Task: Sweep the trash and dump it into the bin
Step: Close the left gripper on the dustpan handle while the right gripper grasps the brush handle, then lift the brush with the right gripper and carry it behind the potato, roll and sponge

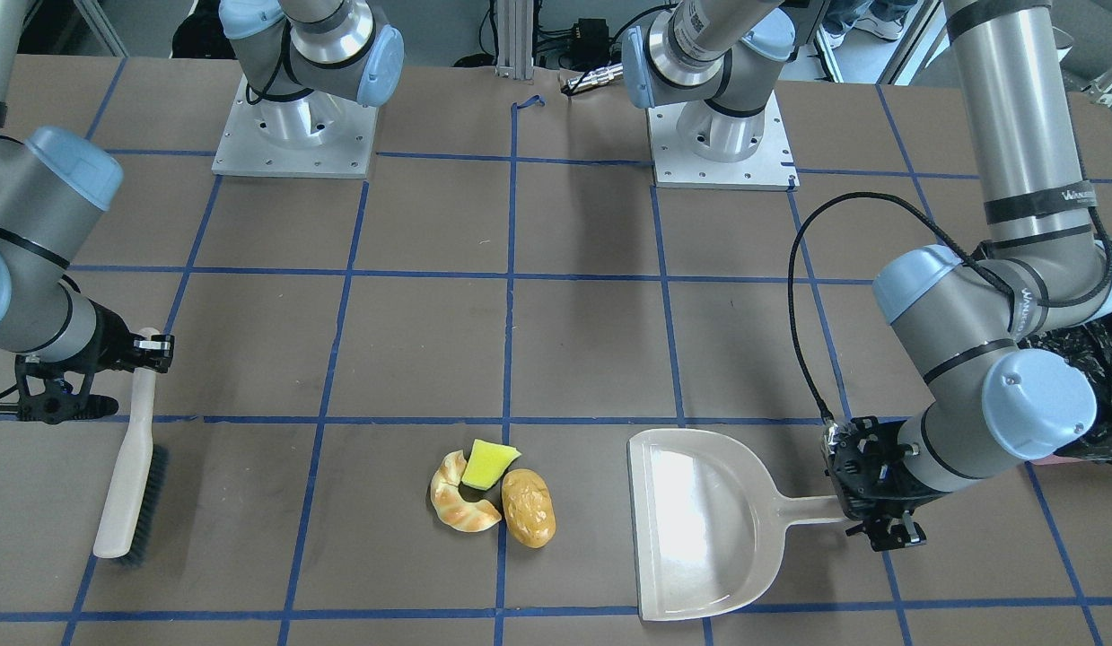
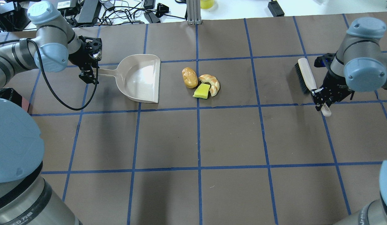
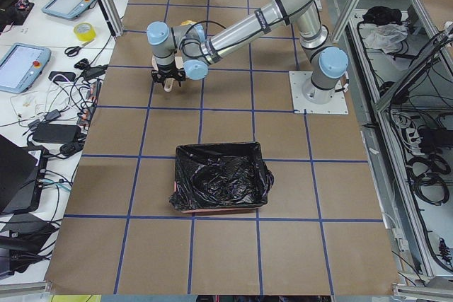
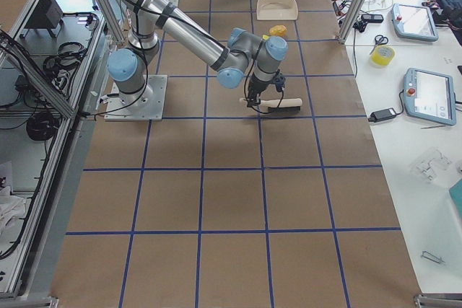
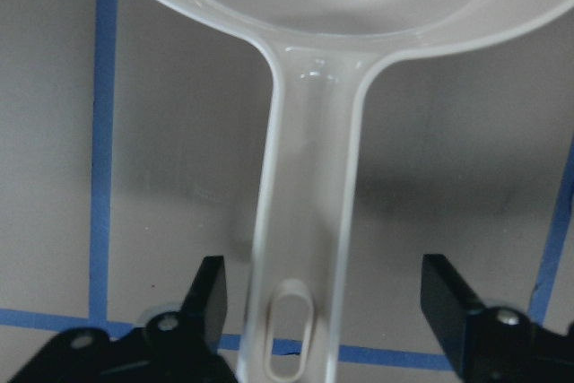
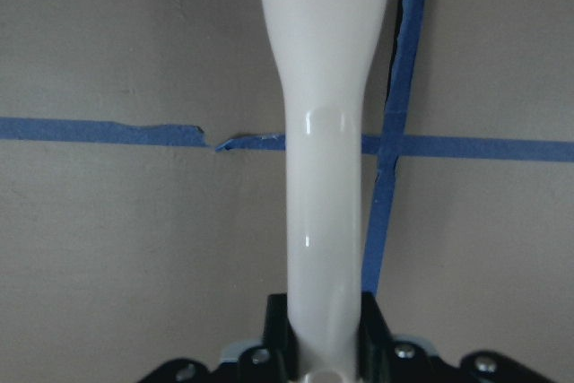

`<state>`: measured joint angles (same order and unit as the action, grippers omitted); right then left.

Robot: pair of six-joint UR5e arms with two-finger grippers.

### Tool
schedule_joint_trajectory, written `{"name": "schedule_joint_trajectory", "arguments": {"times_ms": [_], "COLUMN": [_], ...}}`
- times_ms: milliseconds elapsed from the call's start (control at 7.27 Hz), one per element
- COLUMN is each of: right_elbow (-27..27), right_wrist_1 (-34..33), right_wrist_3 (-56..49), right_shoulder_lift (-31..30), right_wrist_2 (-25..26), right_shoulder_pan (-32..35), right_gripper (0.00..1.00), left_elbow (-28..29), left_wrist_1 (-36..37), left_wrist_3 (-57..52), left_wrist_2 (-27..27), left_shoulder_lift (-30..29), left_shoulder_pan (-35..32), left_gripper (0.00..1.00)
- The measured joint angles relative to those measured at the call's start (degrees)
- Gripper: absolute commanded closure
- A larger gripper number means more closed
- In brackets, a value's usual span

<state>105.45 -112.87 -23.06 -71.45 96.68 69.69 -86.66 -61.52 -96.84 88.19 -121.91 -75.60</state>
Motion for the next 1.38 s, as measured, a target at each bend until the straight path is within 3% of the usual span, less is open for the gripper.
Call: {"name": "schedule_joint_trajectory", "arguments": {"times_ms": [138, 413, 826, 1376], "right_elbow": [-0.2, -0.6, -0.8, -1.1], "right_wrist_1": [0.1, 1.4, 7.1, 10.4], "right_wrist_3": [0.3, 3.5, 14.2, 34.1], "right_shoulder_lift": [-0.2, -1.8, -5.8, -6.7], "right_wrist_2": [0.0, -0.1, -0.1, 1.2], "right_shoulder_pan": [0.0, 0.6, 6.8, 22.9], "right_gripper": [0.83, 0.89, 0.96, 1.00], "left_elbow": [0.1, 0.4, 0.6, 0.6], "left_wrist_1": [0.0, 0.0, 0.0, -0.1], "left_wrist_3": [0.0, 0.0, 0.2, 0.0], "left_wrist_2": [0.0, 0.0, 0.1, 0.7], "left_shoulder_lift": [-0.1, -0.2, -0.2, -0.2], "left_shoulder_pan": [0.0, -0.3, -0.7, -1.8], "left_gripper": [0.66, 0.86, 0.95, 0.95]}}
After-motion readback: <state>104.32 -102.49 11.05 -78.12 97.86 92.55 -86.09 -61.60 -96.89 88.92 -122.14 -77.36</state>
